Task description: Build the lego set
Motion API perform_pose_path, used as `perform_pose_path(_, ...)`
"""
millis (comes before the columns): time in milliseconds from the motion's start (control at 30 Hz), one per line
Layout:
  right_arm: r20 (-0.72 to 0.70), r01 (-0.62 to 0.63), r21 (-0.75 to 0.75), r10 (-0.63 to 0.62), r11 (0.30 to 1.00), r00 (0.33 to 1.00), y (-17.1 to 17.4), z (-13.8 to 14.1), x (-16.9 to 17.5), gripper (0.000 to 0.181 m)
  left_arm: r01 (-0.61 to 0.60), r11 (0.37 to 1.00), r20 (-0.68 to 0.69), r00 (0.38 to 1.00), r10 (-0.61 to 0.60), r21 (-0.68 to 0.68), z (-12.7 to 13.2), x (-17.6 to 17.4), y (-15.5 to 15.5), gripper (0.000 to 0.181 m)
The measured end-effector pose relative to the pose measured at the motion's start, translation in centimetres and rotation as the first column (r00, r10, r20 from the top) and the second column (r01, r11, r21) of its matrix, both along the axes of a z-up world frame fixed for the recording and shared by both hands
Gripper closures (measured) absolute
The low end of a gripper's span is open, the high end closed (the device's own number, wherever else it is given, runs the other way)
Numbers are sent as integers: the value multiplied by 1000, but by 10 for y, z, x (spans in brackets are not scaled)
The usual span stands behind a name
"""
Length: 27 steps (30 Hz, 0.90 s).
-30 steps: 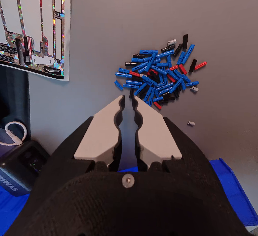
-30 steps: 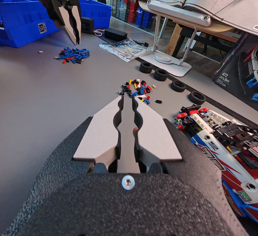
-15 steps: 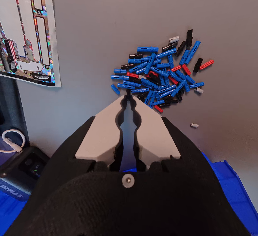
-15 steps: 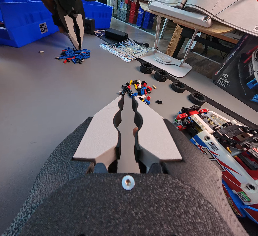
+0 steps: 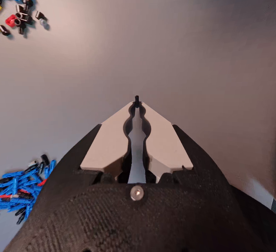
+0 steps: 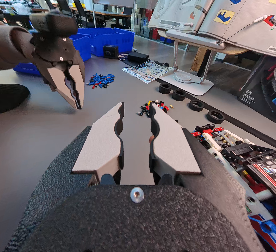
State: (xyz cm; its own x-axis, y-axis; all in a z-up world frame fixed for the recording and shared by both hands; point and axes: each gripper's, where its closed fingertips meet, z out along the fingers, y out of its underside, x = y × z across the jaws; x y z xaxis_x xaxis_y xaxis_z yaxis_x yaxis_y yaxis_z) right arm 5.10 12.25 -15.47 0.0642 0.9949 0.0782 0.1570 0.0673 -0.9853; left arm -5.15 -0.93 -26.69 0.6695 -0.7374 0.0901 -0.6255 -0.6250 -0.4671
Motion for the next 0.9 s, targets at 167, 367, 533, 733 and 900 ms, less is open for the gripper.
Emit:
perform_pose_path(167, 23, 25, 6, -25, 1000, 999, -12, 0, 19, 144, -26, 999, -27, 999, 27, 28, -14, 7, -2, 175)
perform_pose_path(367, 27, 65, 9, -65, 998, 997, -11, -13, 33, 144, -285, 951, 9, 958, 286, 120, 39, -90, 30, 167)
perform_pose_path(533, 11, 79, 3, -79, 997, 997, -7, -13, 31, 146, -540, 841, -150, 829, 539, 35, 35, -232, 39, 168)
perform_pose_path(733, 35, 100, 23, -101, 995, 994, -5, -21, 32, 149, -493, 849, -202, 866, 458, -188, -2, -243, 21, 176)
perform_pose_path(900, 41, 103, 14, -104, 995, 994, -2, -25, 31, 150, -439, 872, -148, 898, 415, -216, -5, -226, 24, 171)
